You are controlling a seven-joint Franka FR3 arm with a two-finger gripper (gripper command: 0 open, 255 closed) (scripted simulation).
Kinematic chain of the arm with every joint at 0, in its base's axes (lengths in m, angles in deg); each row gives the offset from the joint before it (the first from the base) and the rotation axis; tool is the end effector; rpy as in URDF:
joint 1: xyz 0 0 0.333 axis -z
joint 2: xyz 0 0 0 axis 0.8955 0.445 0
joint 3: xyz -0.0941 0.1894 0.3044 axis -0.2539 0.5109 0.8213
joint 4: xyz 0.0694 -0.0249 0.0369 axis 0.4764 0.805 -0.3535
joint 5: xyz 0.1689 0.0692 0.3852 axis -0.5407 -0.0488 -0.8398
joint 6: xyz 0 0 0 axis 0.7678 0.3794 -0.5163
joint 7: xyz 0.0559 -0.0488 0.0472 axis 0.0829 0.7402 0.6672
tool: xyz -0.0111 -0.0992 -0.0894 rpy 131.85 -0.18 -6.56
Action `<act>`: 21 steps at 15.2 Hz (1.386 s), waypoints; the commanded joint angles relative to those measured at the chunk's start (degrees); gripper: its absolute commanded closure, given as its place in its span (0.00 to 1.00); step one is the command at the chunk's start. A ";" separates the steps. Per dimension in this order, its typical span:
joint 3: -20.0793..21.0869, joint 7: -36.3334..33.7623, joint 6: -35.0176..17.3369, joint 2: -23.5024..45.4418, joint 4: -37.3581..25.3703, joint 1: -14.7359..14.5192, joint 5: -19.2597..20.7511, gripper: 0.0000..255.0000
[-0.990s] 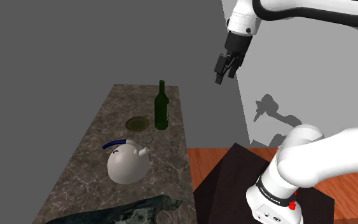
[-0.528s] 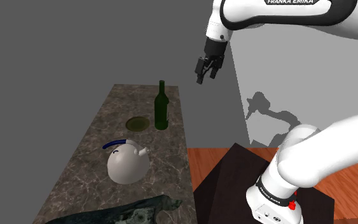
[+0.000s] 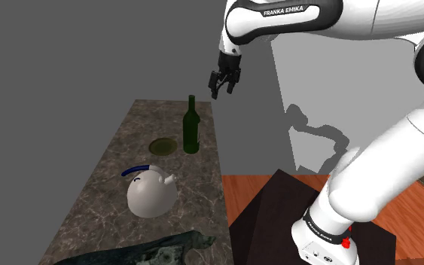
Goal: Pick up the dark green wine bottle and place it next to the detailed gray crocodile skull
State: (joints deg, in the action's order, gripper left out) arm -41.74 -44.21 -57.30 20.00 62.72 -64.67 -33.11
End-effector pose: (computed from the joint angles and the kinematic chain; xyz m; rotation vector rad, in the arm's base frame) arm 0.5097 -0.0206 0.5748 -3.0972 0.0289 -0.1296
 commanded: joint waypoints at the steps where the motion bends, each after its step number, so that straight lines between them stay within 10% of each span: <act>1: -0.29 0.65 -1.23 4.43 -3.26 -0.04 -0.42 0.00; 13: -0.68 3.49 -2.79 30.63 -28.05 0.55 -3.49 0.00; 21: -0.51 3.67 -8.00 32.07 -24.28 0.39 -3.71 0.00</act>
State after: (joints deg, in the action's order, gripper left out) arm -42.25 -40.60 -64.66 51.92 37.98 -64.28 -36.79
